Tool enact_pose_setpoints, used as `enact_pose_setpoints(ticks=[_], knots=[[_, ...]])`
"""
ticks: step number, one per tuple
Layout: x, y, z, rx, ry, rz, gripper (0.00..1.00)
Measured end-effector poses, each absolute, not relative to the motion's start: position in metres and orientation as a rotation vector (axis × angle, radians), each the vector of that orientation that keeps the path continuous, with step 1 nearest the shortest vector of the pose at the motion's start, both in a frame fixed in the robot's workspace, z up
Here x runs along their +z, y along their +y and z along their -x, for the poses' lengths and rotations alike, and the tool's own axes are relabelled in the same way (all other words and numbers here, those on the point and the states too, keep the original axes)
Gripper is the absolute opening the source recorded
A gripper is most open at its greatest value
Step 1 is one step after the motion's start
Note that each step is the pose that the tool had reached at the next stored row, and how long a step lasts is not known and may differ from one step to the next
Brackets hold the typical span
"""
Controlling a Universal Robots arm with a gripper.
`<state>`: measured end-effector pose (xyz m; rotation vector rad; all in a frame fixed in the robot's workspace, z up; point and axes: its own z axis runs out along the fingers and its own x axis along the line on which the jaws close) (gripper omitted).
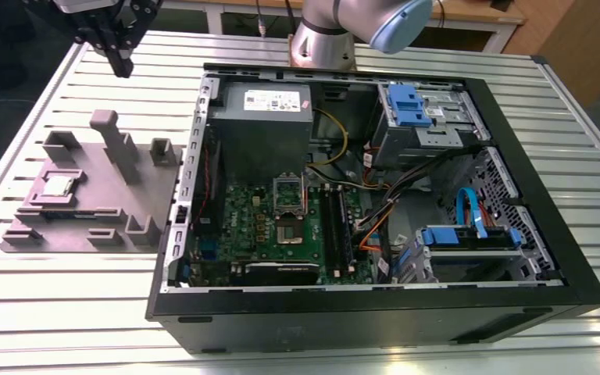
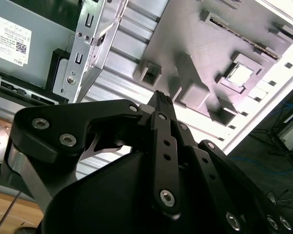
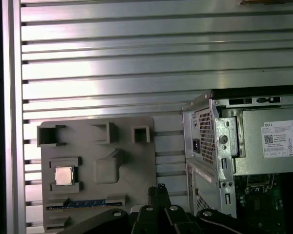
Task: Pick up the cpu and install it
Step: 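Reach for the cpu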
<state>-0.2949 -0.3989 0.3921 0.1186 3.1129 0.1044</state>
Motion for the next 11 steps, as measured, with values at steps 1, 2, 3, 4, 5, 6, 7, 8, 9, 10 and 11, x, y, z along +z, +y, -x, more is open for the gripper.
enact_pose_setpoints(ticks=[1, 2, 3, 4, 5, 6, 7, 8, 9, 10, 11], knots=[[0.3921, -0.3989, 0.2952, 0.104, 3.113, -0.119, 0.1], [0.3921, -0.3989, 0.2955, 0.104, 3.113, -0.119, 0.1], [0.3921, -0.3989, 0.2958, 0.104, 3.113, -0.119, 0.1], [0.3921, -0.3989, 0.2961, 0.104, 3.113, -0.119, 0.1], [0.3921, -0.3989, 0.2964, 0.104, 3.113, -0.119, 0.1], [0.392, -0.3989, 0.2967, 0.104, 3.113, -0.119, 0.1], [0.392, -0.3989, 0.297, 0.104, 3.113, -0.119, 0.1], [0.392, -0.3989, 0.2974, 0.104, 3.113, -0.119, 0.1], [0.392, -0.3989, 0.2977, 0.104, 3.113, -0.119, 0.1], [0.392, -0.399, 0.2981, 0.104, 3.113, -0.119, 0.1], [0.392, -0.3989, 0.2984, 0.104, 3.113, -0.119, 0.1]])
